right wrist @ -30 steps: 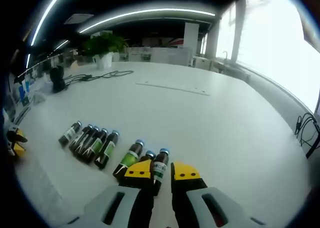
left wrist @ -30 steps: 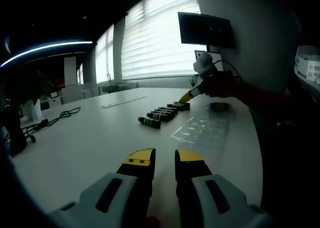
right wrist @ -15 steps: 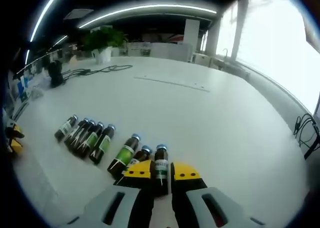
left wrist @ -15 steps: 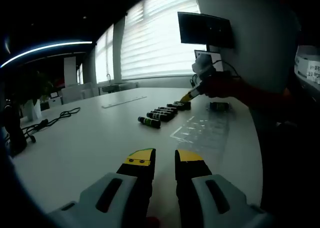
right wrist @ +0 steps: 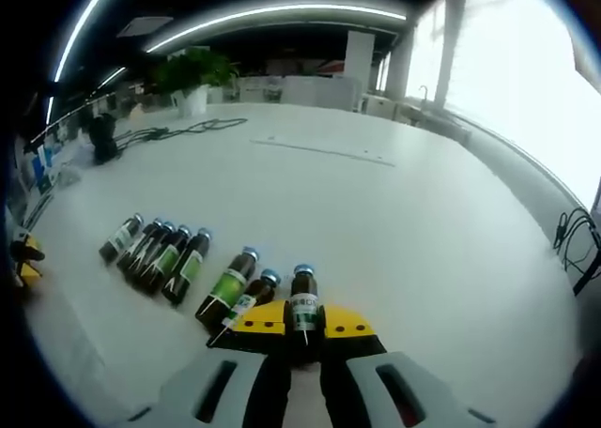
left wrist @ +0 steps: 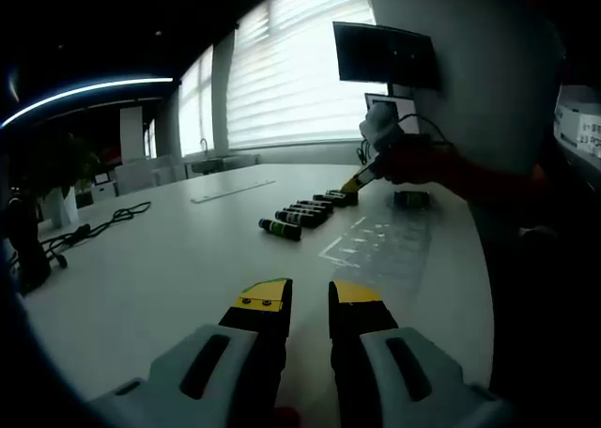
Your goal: Grip medicine bottles put into box
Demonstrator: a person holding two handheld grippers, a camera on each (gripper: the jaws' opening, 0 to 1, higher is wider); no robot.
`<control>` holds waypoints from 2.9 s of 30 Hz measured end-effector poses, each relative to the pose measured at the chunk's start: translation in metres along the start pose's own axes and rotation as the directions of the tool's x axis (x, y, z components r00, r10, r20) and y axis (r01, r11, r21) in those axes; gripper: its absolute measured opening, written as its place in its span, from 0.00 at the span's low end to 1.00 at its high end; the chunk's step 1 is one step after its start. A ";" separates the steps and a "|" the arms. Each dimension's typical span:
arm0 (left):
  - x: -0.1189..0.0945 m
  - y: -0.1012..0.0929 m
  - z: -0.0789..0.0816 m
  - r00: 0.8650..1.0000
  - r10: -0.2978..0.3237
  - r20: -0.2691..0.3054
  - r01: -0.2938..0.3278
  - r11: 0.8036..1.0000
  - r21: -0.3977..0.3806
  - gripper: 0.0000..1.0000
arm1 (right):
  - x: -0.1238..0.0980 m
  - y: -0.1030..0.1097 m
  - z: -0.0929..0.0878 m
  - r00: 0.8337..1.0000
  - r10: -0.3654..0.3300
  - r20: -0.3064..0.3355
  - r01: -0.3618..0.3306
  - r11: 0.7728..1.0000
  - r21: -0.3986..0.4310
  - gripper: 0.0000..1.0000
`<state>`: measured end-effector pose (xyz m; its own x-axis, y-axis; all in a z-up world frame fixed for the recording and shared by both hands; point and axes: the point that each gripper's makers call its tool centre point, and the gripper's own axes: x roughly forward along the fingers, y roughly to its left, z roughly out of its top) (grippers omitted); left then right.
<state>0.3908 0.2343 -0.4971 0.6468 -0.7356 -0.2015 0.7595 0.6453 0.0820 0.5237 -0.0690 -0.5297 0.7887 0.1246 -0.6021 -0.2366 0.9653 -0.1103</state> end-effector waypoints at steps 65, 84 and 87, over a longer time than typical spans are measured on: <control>0.000 0.001 0.000 1.000 0.003 -0.001 -0.003 1.000 -0.003 0.10 | -0.120 0.030 -0.007 0.983 0.066 0.173 -0.071 0.997 0.021 0.06; -0.004 -0.005 0.007 0.998 -0.038 0.041 0.039 0.999 -0.027 0.10 | -0.141 0.041 -0.024 0.983 0.102 0.152 -0.108 0.994 0.029 0.06; -0.005 -0.007 0.008 0.998 -0.049 0.040 0.050 0.999 -0.019 0.09 | -0.141 0.043 -0.028 0.984 0.111 0.137 -0.115 0.993 0.028 0.06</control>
<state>0.3830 0.2314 -0.4892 0.6107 -0.7743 -0.1662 0.7896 0.6113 0.0533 0.3864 -0.0519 -0.4717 0.8279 0.2607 -0.4966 -0.3099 0.9506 -0.0175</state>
